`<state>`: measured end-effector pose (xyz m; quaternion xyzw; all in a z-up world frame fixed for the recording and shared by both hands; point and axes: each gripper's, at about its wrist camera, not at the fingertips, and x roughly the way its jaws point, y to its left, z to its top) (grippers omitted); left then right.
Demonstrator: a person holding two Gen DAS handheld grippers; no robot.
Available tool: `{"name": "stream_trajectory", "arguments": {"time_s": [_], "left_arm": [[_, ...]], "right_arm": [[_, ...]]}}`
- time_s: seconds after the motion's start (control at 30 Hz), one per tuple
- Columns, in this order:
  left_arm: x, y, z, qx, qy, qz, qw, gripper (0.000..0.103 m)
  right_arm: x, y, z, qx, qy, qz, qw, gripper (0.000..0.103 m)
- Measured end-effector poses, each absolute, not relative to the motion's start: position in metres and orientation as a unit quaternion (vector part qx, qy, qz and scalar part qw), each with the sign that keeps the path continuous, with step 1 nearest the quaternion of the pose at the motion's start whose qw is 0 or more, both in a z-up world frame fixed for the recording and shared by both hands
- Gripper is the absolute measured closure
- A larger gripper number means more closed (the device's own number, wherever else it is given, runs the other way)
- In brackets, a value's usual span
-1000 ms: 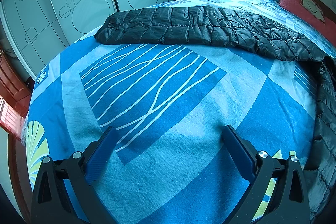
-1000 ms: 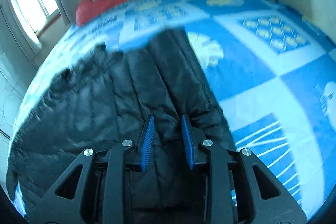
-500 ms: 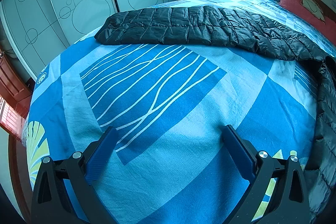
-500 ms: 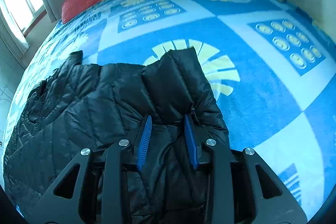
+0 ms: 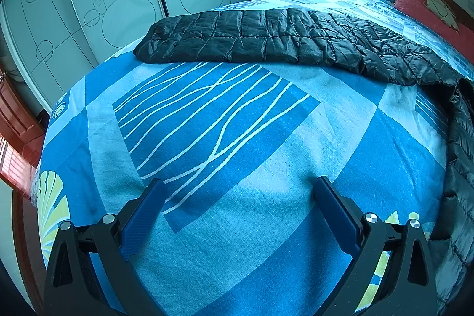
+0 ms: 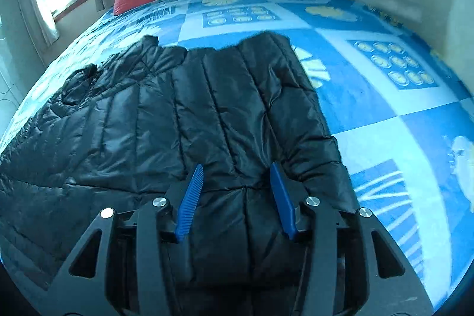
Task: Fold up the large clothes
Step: 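Withdraw the open right tool above the jacket body, then move the left tool to the sleeve cuff and close on it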
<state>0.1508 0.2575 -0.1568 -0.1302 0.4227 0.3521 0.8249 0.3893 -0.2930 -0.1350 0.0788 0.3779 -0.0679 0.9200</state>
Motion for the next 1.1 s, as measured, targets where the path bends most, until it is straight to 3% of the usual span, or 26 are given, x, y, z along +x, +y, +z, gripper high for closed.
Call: {"name": "stream_trajectory", "arguments": {"time_s": [0.87,1.1], "left_arm": [[0.148,0.265,-0.148,-0.137,0.441,0.310,0.831,0.004],[0.134,0.299,-0.128,-0.149,0.408,0.267,0.860,0.004]], "right_arm": [[0.371,-0.268,-0.168,-0.001,0.373,-0.080,0.925,0.033],[0.371,-0.266,-0.168,-0.005,0.371,-0.081,0.925,0.032]]}}
